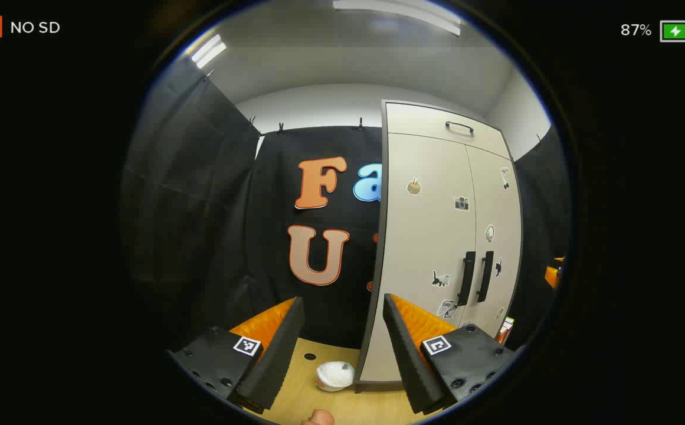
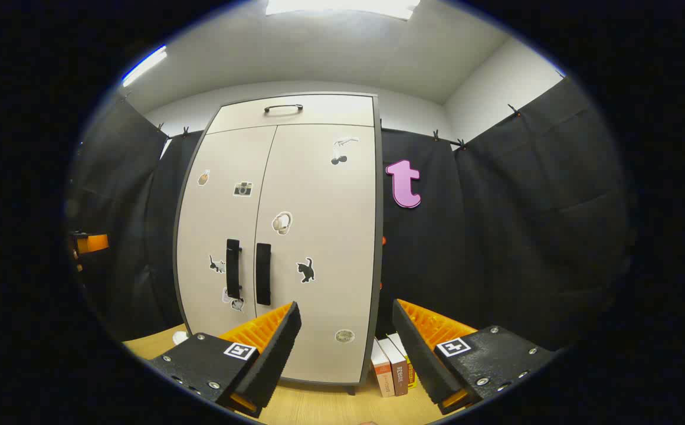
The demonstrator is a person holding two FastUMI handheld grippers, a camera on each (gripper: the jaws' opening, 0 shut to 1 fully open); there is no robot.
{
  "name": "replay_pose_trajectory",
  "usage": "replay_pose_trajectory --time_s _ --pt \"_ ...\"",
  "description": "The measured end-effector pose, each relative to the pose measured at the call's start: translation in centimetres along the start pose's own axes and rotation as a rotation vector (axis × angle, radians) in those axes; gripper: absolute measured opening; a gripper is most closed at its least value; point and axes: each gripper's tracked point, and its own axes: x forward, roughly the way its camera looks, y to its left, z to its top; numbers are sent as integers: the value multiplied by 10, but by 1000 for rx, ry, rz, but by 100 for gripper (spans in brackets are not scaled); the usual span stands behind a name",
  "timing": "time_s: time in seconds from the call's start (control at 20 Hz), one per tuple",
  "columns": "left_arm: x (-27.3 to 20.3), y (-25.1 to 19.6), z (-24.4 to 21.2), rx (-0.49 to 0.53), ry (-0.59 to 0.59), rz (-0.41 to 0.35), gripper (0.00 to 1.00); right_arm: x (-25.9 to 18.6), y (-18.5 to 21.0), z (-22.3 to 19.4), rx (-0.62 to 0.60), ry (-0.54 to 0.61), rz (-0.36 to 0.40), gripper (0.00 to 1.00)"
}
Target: Open the right door of the double-door shoe cabinet with the right hand, and open the left door with the left hand.
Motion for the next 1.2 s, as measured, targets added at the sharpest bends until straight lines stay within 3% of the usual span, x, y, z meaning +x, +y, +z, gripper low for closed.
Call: replay_pose_trajectory --time_s 1.2 --pt "-7 -10 3 7 12 -2 81 -8 -15 -4 -34 8 -21 95"
